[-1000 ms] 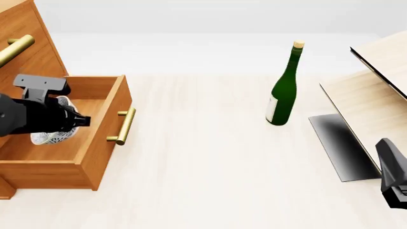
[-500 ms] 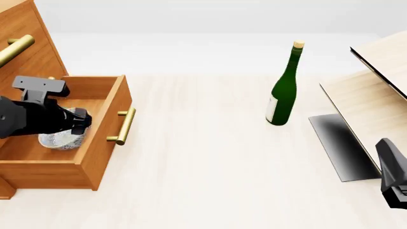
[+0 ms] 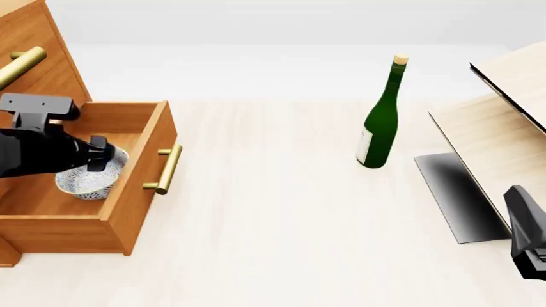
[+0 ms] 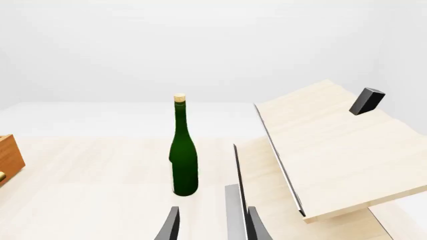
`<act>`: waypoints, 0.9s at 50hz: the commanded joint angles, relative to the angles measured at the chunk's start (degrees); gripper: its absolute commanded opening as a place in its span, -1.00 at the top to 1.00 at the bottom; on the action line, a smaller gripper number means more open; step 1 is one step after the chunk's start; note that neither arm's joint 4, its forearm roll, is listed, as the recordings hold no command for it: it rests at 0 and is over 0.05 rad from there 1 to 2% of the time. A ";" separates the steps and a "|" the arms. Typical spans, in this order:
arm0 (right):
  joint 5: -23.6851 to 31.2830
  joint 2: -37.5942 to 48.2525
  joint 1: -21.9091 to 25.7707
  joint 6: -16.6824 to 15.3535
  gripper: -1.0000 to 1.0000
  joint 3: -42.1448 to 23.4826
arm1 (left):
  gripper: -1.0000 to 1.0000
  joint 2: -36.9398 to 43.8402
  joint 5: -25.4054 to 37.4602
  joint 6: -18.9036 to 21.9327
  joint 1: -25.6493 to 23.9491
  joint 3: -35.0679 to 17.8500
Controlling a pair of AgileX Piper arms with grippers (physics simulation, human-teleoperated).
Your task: Put the bowl in the bottom drawer of the cabinet.
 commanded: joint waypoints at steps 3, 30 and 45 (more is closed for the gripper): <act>0.01 0.01 -0.01 -0.01 -1.00 0.00 | -1.00 -2.71 0.40 -2.50 -1.29 -1.36; 0.00 0.00 0.01 -0.01 -1.00 0.00 | -1.00 -10.24 -2.48 -13.37 -8.93 -1.93; 0.00 0.00 -0.01 -0.01 -1.00 0.00 | -1.00 -17.81 -1.55 -14.01 -11.34 -2.48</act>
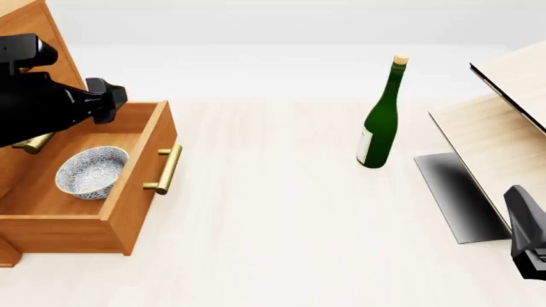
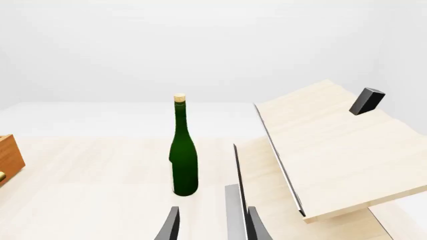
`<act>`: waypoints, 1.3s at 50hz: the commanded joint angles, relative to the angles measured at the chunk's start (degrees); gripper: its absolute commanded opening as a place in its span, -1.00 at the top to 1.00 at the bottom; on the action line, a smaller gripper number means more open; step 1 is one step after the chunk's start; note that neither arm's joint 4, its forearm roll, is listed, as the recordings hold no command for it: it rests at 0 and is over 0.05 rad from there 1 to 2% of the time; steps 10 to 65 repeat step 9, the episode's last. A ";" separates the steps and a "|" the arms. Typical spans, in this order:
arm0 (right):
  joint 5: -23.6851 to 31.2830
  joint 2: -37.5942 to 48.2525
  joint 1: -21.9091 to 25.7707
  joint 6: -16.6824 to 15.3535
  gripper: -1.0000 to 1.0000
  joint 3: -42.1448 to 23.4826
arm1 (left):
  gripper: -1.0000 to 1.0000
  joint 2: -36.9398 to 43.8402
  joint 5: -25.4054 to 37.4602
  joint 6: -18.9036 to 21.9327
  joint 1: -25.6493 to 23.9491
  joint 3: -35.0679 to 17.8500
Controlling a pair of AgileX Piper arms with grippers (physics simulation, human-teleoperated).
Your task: Put the bowl in the bottom drawer of the cabinet.
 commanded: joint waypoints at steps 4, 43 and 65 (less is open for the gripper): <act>0.00 0.00 0.00 0.01 -1.00 0.00 | -1.00 -6.19 -0.15 -0.26 -1.26 0.46; 0.00 0.01 0.00 0.00 -1.00 0.00 | -1.00 -7.12 -0.69 0.31 -1.76 0.45; 0.00 0.01 0.00 0.00 -1.00 0.00 | -1.00 -7.12 -0.69 0.31 -1.76 0.45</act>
